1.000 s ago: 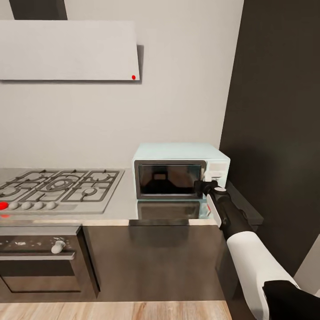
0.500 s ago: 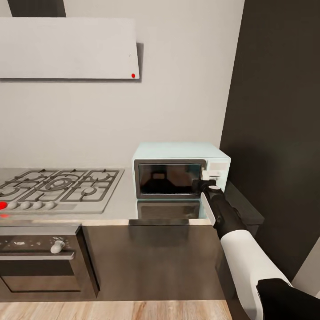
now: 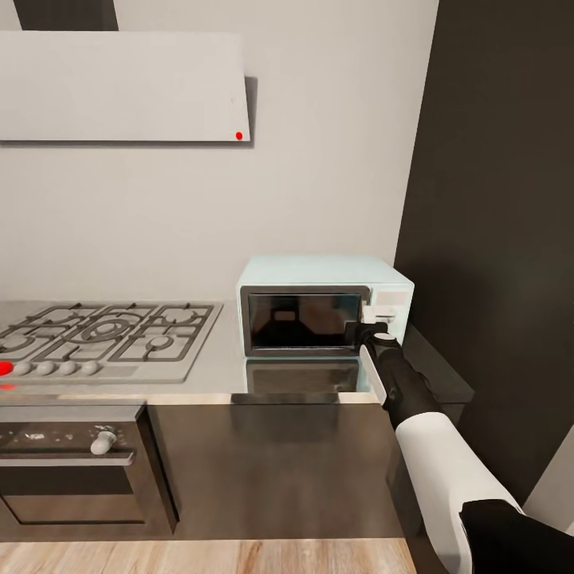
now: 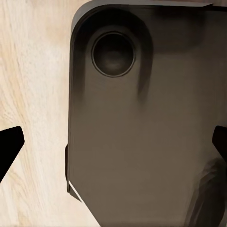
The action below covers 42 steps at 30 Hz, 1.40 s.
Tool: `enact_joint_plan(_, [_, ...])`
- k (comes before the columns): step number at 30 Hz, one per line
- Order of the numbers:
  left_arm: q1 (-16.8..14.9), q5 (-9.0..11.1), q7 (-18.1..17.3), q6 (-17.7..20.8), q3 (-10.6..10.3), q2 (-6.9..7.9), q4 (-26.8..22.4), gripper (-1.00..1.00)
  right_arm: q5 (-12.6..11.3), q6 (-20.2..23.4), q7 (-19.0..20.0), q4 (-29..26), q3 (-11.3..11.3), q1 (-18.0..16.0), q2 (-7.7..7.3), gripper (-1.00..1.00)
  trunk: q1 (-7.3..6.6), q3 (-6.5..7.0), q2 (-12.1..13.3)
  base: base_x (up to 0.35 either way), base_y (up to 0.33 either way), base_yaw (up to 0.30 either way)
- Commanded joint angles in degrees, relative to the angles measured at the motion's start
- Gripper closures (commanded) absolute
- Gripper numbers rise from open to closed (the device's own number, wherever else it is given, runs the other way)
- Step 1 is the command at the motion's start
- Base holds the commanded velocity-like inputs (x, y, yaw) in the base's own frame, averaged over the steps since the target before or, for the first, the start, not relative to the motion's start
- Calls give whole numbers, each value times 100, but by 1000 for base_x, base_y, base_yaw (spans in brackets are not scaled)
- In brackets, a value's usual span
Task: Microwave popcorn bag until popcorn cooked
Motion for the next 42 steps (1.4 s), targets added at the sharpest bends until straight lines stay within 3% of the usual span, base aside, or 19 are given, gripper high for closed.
enact_joint_plan(1, [-4,52,3,-3,-5,0,3,-100,-110,7,70,-14,23,-46,0,100,52,-5,0,0,0,0])
enact_joint_plan(32, [-4,52,3,-12,-4,0,3,-100,-92,-58,89,162,23,-46,-9,100,52,-5,0,-246,0,0])
enact_joint_plan(33, [-13,52,3,-12,1,9,3,-100,-169,-46,765,195,62,-46,-38,100,52,-5,-1,0,0,0])
enact_joint_plan(36, [-13,52,3,-12,2,7,3,-100,-471,-29,805,181,65,-46,-111,100,52,-5,-1,0,0,0])
enact_joint_plan(37, [-13,52,3,-12,2,8,3,-100,-588,-23,813,179,66,-46,-71,100,52,-5,-1,0,0,0])
enact_joint_plan(40, [-13,52,3,-12,0,8,3,-100,-283,-24,767,180,67,-46,23,100,52,-5,-1,0,0,0])
enact_joint_plan(42, [-13,52,3,-12,1,8,3,-100,73,-22,771,186,67,-46,81,100,52,-5,-1,0,0,0])
